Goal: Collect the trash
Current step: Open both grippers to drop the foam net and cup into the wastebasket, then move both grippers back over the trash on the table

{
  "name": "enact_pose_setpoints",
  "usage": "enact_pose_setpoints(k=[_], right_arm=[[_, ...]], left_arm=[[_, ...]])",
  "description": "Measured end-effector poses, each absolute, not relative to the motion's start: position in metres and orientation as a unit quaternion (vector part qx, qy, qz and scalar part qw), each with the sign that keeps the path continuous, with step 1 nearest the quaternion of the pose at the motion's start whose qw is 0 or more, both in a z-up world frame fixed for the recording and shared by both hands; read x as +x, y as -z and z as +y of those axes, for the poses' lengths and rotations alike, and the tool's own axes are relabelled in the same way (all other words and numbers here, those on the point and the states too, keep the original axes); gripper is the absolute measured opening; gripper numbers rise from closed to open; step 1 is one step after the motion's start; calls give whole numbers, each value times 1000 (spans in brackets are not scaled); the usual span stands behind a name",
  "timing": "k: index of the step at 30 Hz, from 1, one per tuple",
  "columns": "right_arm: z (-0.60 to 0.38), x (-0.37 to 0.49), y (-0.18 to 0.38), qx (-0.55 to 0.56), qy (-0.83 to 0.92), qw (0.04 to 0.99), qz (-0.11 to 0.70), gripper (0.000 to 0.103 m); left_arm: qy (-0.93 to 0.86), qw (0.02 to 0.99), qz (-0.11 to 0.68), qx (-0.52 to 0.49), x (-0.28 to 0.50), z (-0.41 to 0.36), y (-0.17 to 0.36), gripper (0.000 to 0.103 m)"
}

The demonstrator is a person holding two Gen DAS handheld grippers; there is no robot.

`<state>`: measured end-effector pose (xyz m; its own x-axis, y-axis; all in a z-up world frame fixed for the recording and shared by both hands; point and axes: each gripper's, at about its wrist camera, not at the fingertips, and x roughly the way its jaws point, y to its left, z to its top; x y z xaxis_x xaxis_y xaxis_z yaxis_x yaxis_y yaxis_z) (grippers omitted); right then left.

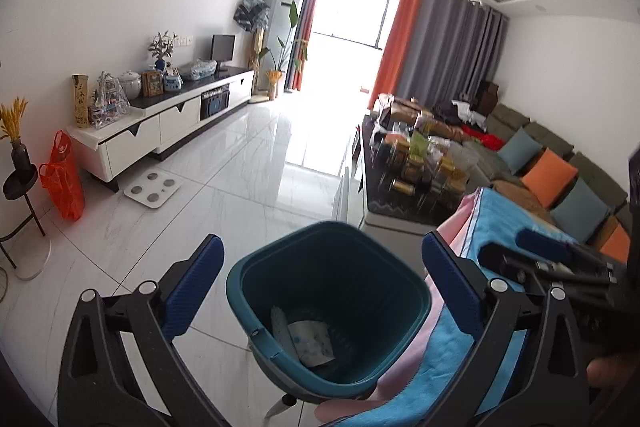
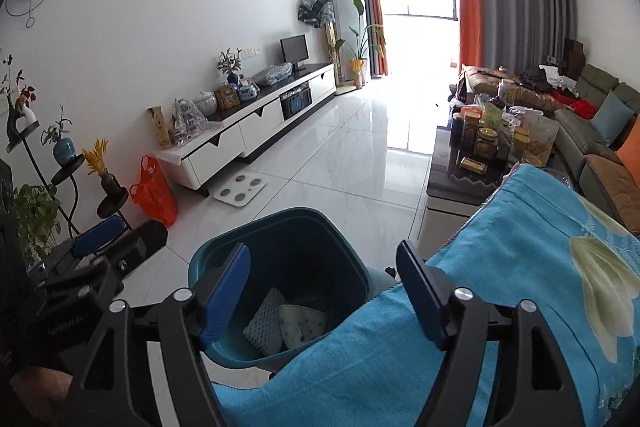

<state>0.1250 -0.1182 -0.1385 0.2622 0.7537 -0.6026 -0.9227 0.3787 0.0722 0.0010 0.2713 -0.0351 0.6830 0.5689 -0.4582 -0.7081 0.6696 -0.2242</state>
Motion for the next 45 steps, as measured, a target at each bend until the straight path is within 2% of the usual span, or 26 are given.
enact_pose_setpoints(k=[2,5,10,11,18,28,45], right_arm=[[-135,123,132,-139,-535,788,270,79],[-159,121,123,-127,-530,801,249,88],[-203,120,110,-103,-514,824,217,92],[-213,120,108,-98,-510,829,209,96],[-278,118,102,-72,-464,865,176,96],[-374,115,107,-38,-380,911,159,96],[-478,84,144,-8,-222,958,181,96]], left_arm=[[-355,899,167,-194,-3,263,25,97],[-351,906,152,-180,-5,248,8,97],[-327,927,117,-143,0,205,-20,97],[-320,931,111,-137,4,196,-25,97],[-243,961,84,-100,26,118,-41,97],[-132,984,96,-68,54,40,-35,97],[28,987,154,-35,78,-23,20,97]])
